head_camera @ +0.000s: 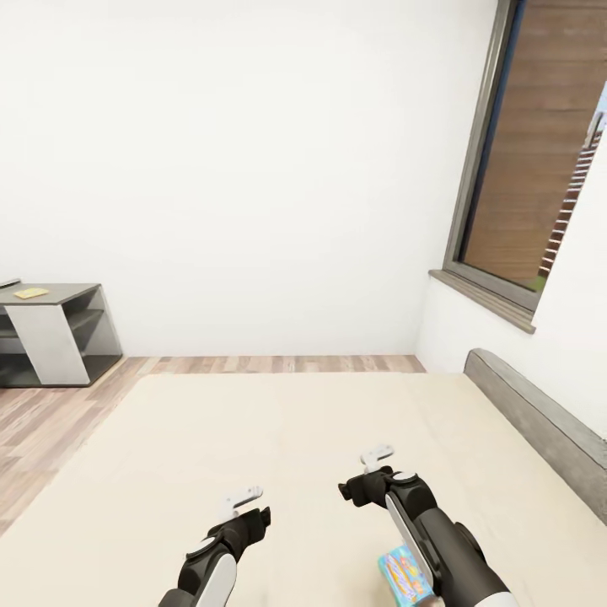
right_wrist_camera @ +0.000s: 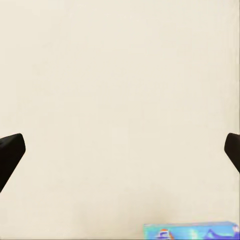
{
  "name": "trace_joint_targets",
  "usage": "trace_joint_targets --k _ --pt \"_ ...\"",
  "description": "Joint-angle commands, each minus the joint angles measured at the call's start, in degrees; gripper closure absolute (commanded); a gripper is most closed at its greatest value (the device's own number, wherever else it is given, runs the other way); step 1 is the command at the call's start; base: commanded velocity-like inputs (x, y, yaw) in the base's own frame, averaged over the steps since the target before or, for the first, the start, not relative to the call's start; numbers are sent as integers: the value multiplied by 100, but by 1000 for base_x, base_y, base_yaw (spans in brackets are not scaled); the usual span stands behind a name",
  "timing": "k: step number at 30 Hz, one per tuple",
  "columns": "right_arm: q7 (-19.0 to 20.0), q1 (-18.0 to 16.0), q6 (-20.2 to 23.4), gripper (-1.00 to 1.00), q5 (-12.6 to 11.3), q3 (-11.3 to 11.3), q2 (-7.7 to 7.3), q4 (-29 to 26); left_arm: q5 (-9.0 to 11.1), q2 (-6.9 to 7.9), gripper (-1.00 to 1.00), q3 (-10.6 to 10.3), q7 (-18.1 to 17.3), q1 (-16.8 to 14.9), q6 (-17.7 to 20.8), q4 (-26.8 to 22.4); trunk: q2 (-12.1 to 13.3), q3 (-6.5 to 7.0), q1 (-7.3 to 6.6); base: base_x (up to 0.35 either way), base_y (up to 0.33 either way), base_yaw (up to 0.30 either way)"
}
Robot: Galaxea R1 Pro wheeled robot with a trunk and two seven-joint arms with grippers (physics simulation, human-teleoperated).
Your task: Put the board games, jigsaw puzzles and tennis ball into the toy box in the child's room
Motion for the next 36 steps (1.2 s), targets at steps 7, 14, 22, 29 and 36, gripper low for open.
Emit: trace_joint_targets --k 7,14,22,29,36 --pt "21 -5 37 -100 3 -14 -16 -1 55 0 -100 -7 53 -4 11 -9 -4 -7 0 0 -304 0" --pt "25 -4 85 -100 -1 -23 -32 1 54 4 -100 -7 53 -4 11 -9 -4 -7 0 0 -304 0" --pt "24 -4 100 -100 -9 -54 -44 7 54 6 -100 -7 53 -4 11 -9 -4 -7 0 0 -304 0" --pt "20 -4 103 -100 -7 -78 -48 21 53 6 -100 -7 53 -4 11 -9 -4 -7 0 0 -304 0" --pt "19 -3 102 -100 -5 -88 -49 35 52 3 -100 -3 53 -4 11 -9 -4 -7 0 0 -304 0"
